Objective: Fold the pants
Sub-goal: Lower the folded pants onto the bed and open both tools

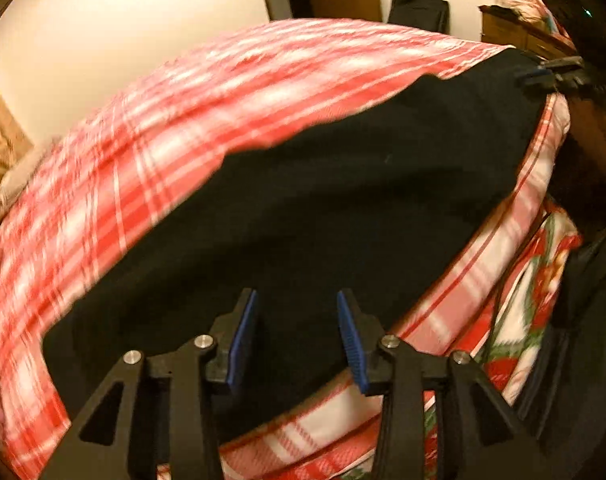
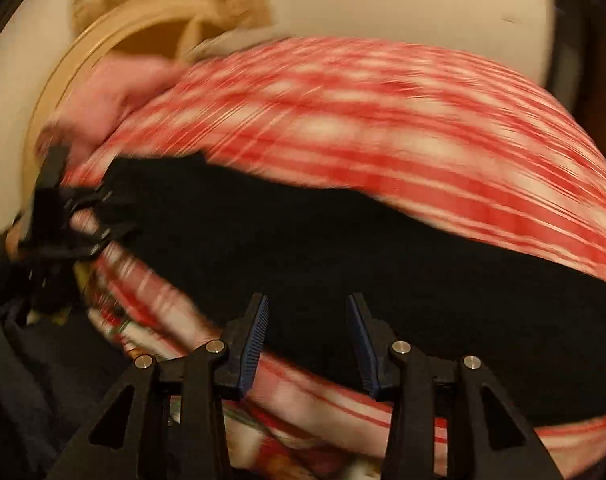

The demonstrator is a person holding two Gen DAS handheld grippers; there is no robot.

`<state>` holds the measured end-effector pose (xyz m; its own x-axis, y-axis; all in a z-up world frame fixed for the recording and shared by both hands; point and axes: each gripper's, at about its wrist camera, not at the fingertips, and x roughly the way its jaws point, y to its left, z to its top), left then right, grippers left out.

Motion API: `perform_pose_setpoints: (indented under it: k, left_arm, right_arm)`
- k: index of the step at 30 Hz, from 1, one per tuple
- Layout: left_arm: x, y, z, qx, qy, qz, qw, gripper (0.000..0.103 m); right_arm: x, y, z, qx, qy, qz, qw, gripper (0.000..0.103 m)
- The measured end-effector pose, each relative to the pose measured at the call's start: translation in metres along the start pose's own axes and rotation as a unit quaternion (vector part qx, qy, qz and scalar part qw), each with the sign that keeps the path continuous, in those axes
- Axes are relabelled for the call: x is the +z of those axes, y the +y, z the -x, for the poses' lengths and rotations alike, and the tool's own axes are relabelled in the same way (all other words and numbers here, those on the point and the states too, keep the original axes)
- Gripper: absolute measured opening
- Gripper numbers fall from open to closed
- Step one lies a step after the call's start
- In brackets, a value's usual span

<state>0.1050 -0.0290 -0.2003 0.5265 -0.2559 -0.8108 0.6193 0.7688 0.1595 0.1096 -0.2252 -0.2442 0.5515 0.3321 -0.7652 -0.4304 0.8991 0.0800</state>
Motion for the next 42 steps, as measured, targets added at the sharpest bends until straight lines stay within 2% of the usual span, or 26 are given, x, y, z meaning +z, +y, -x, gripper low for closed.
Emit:
perform_pose_setpoints:
  k: [2,4,6,8,13,16,17,19,20,22,24,25,26,27,29,34,35,38,40,42]
  left_arm:
    - [-0.007,0.003,-0.008,-0.003,0.004,0.004,1.0,0.045]
    - [-0.013,0.01,-0.01,-0.02,-0.008,0.02,0.9996,0.046]
    - [-0.015,0.017,-0.011,-0.036,-0.01,0.034,0.9987,0.046]
    - [-0.015,0.014,-0.013,-0.035,-0.005,0.018,0.9992,0.047]
    - [-0.025,0.01,0.003,-0.029,0.004,0.003,0.9996,0.049]
    - [-0.022,0.02,0.018,-0.004,-0.031,0.008,0.9995,0.05]
    - [-0.019,0.026,0.02,-0.005,-0.041,0.02,0.9989,0.051]
    - [-0.016,0.035,0.017,0.005,-0.048,0.033,0.9983,0.057]
    - [-0.016,0.039,0.014,0.014,-0.044,0.034,0.9984,0.057]
    - [-0.023,0.049,0.007,0.033,-0.032,0.043,0.998,0.057]
    - [-0.031,0.058,0.003,0.022,-0.02,0.058,0.9979,0.057]
    - [-0.039,0.061,-0.002,0.018,-0.009,0.058,0.9981,0.059]
    - [-0.043,0.061,-0.001,0.016,-0.015,0.056,0.9982,0.06]
    - [-0.049,0.062,0.001,0.013,-0.019,0.055,0.9982,0.062]
    - [-0.054,0.065,0.002,0.007,-0.019,0.059,0.9981,0.064]
    - [-0.052,0.07,0.0,0.002,-0.02,0.054,0.9983,0.065]
    - [-0.051,0.066,0.002,0.006,-0.018,0.053,0.9984,0.065]
    - [-0.049,0.06,0.012,0.01,-0.022,0.056,0.9982,0.064]
    - [-0.045,0.055,0.016,0.013,-0.032,0.052,0.998,0.064]
    - [-0.039,0.052,0.018,-0.002,-0.041,0.053,0.9977,0.064]
  right_arm:
    - [0.002,0.022,-0.02,0.016,0.019,0.03,0.999,0.043]
    - [0.005,0.04,-0.038,0.027,0.038,0.047,0.998,0.043]
    - [0.003,0.042,-0.058,0.037,0.072,0.038,0.996,0.043]
    - [-0.002,0.041,-0.08,0.037,0.113,0.028,0.992,0.043]
    - [0.011,0.048,-0.059,0.031,0.09,0.051,0.994,0.043]
    - [0.035,0.045,-0.046,0.039,0.06,0.052,0.996,0.043]
    - [0.044,0.041,-0.046,0.033,0.049,0.049,0.997,0.043]
    - [0.06,0.033,-0.052,-0.013,0.033,0.049,0.998,0.043]
    - [0.067,0.021,-0.058,-0.041,0.033,0.03,0.998,0.043]
    - [0.074,-0.004,-0.066,-0.055,0.039,-0.019,0.998,0.043]
    - [0.071,-0.024,-0.076,-0.056,0.057,-0.046,0.996,0.043]
    - [0.068,-0.031,-0.083,-0.081,0.07,-0.049,0.993,0.043]
    - [0.063,-0.038,-0.089,-0.117,0.08,-0.052,0.988,0.043]
    - [0.059,-0.045,-0.092,-0.126,0.077,-0.055,0.988,0.043]
    - [0.058,-0.052,-0.091,-0.114,0.07,-0.072,0.988,0.043]
    - [0.067,-0.036,-0.083,-0.172,0.062,-0.048,0.982,0.045]
    - [0.068,-0.032,-0.078,-0.172,0.053,-0.048,0.983,0.045]
    - [0.07,-0.003,-0.061,-0.11,0.022,-0.031,0.993,0.045]
    - [0.07,0.034,-0.063,-0.06,0.018,0.017,0.998,0.045]
    - [0.067,0.061,-0.072,-0.048,0.024,0.051,0.997,0.045]
